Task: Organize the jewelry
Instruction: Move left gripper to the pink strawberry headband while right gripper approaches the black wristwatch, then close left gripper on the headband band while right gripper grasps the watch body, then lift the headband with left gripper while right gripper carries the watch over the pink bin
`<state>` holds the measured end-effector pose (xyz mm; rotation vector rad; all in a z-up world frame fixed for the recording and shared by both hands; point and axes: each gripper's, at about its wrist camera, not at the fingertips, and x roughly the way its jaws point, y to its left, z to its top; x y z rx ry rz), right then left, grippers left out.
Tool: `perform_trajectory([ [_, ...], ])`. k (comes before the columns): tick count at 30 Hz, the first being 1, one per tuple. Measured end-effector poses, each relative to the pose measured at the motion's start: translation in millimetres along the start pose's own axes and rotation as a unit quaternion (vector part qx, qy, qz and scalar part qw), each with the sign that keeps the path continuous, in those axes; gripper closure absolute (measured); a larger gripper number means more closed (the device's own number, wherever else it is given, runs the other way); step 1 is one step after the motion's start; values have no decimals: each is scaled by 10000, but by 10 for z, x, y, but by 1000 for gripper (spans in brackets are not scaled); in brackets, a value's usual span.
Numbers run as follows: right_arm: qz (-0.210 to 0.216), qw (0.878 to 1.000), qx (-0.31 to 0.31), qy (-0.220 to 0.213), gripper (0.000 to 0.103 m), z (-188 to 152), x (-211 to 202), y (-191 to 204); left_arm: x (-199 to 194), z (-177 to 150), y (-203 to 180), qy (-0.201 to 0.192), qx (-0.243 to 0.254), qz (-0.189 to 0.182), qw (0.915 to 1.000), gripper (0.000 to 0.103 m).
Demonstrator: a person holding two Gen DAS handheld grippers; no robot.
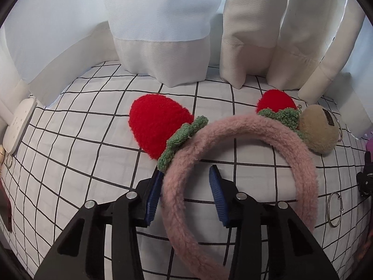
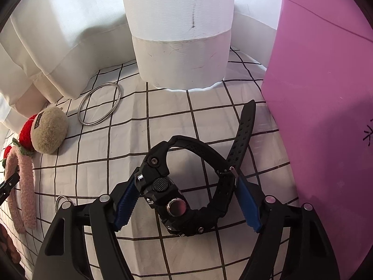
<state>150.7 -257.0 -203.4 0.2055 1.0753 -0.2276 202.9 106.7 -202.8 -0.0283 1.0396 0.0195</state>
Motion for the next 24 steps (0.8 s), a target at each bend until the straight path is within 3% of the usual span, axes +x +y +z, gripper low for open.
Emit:
perform_trajectory([
  [1,14,10000,-2,-6,30,-25,-13,12,-18,-1,19,-2,-15,-42,10000,88],
  [2,36,10000,-10,-7,30,-47,-29,22,-32,-2,56,6,-50,-116,9999,90],
  [24,517,9984,-221,-116,30,-221,-435,216,-658,-100,381,-561,-97,-284,9980,93],
])
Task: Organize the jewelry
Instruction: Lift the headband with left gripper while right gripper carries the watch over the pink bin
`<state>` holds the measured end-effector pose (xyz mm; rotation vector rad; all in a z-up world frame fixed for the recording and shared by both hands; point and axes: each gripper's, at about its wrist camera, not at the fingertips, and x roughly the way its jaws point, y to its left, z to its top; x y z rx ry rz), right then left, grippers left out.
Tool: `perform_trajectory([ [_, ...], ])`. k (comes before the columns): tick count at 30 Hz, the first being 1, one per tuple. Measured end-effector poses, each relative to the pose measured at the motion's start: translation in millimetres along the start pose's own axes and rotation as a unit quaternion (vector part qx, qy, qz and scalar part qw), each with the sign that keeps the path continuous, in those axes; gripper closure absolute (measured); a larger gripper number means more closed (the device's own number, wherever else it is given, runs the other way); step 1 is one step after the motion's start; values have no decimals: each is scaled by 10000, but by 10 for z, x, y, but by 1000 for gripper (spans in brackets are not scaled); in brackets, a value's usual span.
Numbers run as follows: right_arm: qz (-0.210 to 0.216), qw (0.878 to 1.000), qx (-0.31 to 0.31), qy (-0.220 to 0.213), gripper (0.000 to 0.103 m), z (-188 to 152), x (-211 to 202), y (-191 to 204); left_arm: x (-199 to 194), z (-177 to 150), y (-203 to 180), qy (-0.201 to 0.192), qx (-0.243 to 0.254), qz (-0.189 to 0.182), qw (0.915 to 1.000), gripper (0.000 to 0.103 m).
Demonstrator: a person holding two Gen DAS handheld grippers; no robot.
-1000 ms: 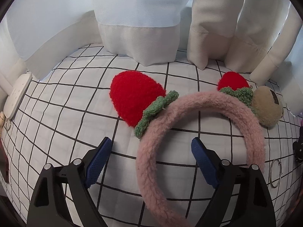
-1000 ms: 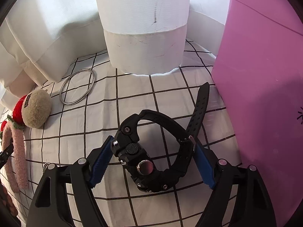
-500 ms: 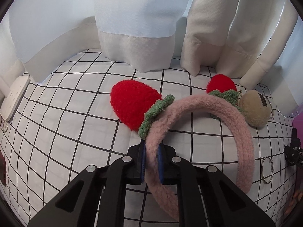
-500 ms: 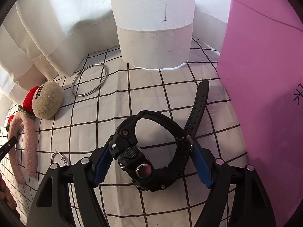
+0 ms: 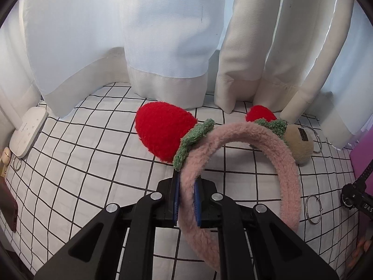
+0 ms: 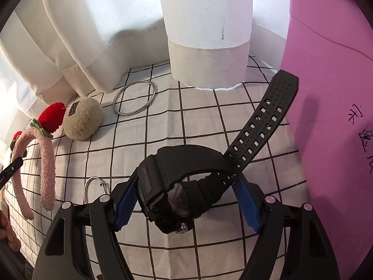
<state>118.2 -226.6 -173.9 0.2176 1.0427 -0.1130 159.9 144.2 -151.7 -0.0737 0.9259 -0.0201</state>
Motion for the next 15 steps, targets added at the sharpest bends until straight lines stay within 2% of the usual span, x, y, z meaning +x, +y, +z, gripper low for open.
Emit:
perform_trajectory([
  [15,504,9979,-205,-363,30,6,-571,212,-650,33,-164,-369,248,-262,9987,93],
])
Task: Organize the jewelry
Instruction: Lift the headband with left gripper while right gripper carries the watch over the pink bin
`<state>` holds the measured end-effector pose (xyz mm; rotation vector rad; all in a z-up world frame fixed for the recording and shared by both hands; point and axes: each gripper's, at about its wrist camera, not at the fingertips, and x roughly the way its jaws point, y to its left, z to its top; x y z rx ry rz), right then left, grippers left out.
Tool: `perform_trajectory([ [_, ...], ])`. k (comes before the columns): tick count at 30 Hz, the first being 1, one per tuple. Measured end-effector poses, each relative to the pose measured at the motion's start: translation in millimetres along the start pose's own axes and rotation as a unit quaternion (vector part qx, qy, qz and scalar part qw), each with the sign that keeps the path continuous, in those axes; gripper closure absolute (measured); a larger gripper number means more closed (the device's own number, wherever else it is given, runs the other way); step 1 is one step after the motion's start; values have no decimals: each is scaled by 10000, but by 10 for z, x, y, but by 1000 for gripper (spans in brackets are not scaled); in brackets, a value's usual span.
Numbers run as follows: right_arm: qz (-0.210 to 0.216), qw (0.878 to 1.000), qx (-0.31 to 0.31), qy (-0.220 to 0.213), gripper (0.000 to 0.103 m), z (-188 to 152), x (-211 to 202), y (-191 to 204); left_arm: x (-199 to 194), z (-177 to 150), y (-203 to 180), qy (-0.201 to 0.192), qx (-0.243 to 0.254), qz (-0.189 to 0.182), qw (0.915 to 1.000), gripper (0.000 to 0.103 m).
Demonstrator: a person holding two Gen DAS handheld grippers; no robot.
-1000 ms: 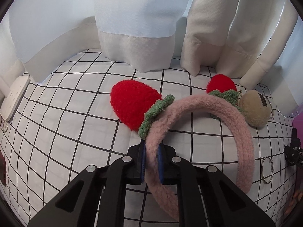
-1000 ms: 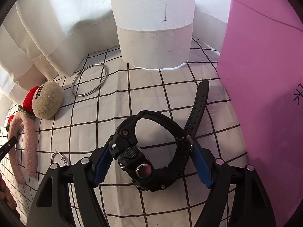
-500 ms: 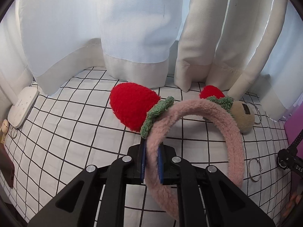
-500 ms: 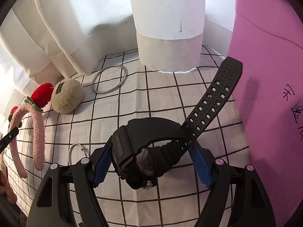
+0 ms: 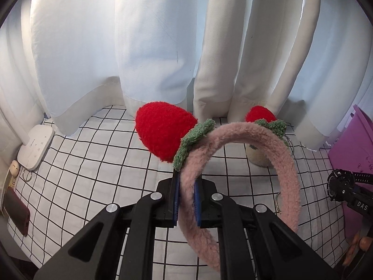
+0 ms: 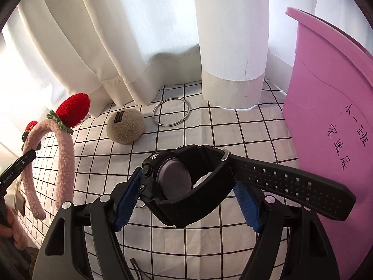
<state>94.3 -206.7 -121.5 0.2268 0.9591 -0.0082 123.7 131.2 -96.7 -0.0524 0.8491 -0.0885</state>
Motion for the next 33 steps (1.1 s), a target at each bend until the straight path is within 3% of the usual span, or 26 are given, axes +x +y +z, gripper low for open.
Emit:
perform_trajectory([
  [10,351,9979,-179,-513,30,121,-596,97,-451,139,-230,-353,152,-159,9991,93],
  [16,387,9946,-191,-940,30,241,-1022,-42,-731,298,-478,-647,284,-347,9969,93],
  [25,-4,9905,144,-1369,30,244,-1603,-660,-1005,505,-1168,-892,665,-943,9893,92],
  [33,-604,9832,500,-1646,30,105,-2114,-1335,-1207,498,-2101,-939,1206,-1748,9727,92],
])
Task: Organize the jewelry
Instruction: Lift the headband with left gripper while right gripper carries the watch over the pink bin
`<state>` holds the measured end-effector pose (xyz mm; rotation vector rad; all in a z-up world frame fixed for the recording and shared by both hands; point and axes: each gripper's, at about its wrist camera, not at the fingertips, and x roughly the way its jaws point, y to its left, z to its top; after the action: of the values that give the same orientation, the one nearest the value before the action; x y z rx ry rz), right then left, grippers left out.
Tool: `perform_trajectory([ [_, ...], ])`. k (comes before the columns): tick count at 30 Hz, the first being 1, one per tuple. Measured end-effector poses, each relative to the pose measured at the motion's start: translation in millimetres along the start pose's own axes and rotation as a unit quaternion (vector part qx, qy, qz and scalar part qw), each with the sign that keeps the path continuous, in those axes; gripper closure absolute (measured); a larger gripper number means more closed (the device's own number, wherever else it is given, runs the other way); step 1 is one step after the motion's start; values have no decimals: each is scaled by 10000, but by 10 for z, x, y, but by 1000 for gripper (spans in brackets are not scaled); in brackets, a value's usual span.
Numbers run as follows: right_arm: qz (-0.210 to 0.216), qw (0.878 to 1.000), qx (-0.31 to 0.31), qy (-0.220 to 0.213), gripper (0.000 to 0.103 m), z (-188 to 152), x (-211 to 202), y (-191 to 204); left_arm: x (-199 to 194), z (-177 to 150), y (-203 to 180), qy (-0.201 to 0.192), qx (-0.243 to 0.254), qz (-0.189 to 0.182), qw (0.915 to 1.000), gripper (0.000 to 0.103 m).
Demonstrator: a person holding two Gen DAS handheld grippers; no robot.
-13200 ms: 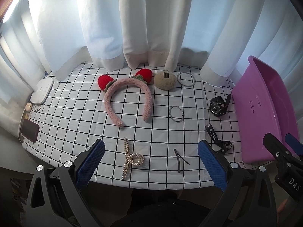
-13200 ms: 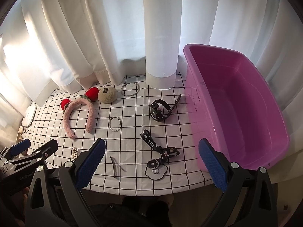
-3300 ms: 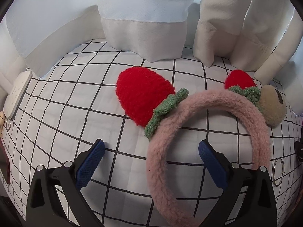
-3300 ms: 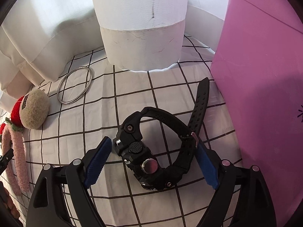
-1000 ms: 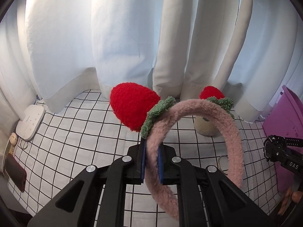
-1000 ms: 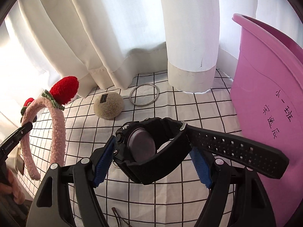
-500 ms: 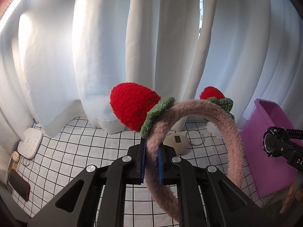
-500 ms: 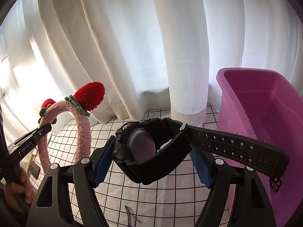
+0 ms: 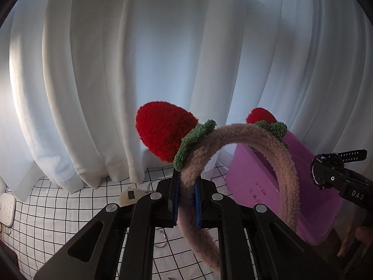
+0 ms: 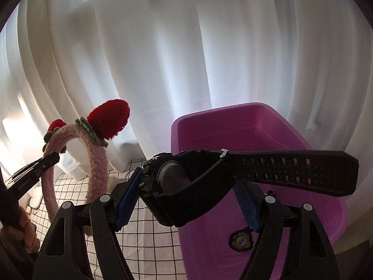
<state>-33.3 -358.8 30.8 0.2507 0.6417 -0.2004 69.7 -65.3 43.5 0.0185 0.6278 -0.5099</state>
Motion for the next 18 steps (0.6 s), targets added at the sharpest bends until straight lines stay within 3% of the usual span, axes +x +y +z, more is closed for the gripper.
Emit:
perform_trajectory([
  [6,-295,9993,223,-40,30,-18,-149,-501,230,32,-654,201,286,-528,9980,92],
  [18,-355,9977,529,223,30,-102,67,-1157,740,-55,-1420,514,647,-575,9949,92],
])
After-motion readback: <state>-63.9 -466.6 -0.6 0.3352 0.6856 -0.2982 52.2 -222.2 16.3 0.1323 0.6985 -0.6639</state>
